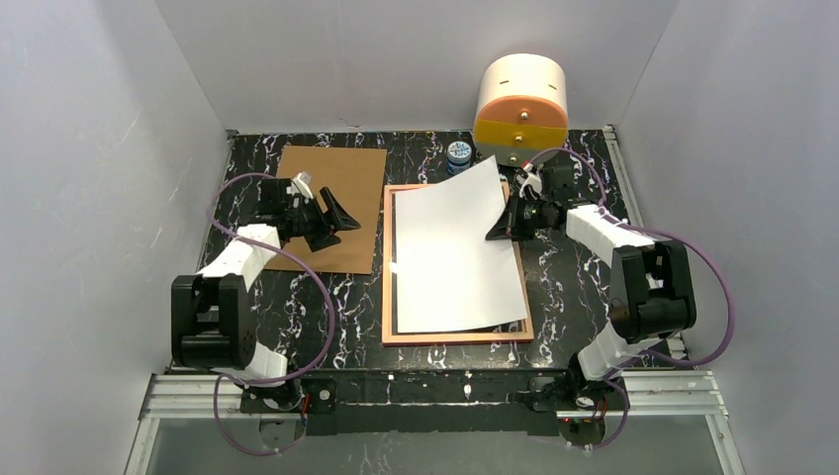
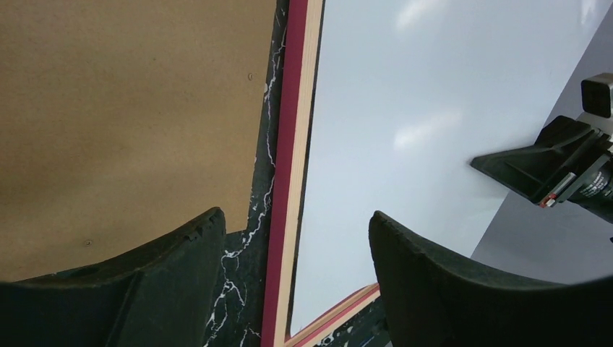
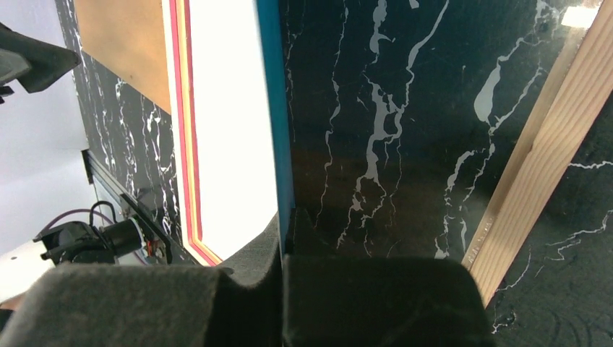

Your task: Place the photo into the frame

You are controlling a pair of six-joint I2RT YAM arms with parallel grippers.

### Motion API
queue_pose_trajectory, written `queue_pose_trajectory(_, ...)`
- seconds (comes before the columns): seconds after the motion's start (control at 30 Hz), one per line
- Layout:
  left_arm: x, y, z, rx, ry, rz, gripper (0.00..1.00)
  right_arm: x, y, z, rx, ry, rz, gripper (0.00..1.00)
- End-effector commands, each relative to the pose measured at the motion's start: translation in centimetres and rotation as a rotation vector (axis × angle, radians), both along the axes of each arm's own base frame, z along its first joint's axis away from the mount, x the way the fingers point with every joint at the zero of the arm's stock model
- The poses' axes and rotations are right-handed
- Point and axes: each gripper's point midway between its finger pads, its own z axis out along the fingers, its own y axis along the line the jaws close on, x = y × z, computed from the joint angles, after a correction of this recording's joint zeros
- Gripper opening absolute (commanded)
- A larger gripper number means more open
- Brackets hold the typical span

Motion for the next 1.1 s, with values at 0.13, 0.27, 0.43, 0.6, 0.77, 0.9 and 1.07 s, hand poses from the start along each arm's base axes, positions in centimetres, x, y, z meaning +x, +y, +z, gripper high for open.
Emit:
queue_pose_trajectory(0.13, -1.0, -2.7, -1.7, -0.050, 0.080, -0.086, 0.67, 1.4, 1.1, 0.3, 0.056, -0.047, 0.067, 0.01)
queue_pose_trajectory(0.27, -1.2, -3.7, -3.0, -0.043, 0.121, -0.110, 0.65, 1.3, 1.6, 0.2, 0.073, -0.036, 0.059, 0.01)
queue_pose_trajectory(0.43, -1.1, -4.1, -3.7, -0.030, 0.137, -0.115, 0.65, 1.3, 1.8, -0.3, 0.056, -0.021, 0.052, 0.11)
queue_pose_trajectory(0.6, -0.5, -4.0, -3.6, -0.021, 0.133, -0.111, 0.65, 1.4, 1.6, -0.5, 0.036, -0.003, 0.039, 0.32)
queue_pose_trajectory(0.77, -0.4, -3.8, -3.7, 0.003, 0.141, -0.118, 0.65, 1.8, 0.7, 0.4, -0.019, -0.018, -0.014, 0.64)
queue_pose_trajectory(0.9, 0.0, -3.1, -3.6, 0.059, 0.133, -0.124, 0.66, 1.7, -0.2, 0.8, -0.082, -0.002, -0.028, 0.78)
queue_pose_trajectory(1.07, 1.0, -1.9, -3.1, 0.152, 0.114, -0.130, 0.72, 1.0, -2.9, 0.4, -0.258, 0.044, -0.044, 0.87)
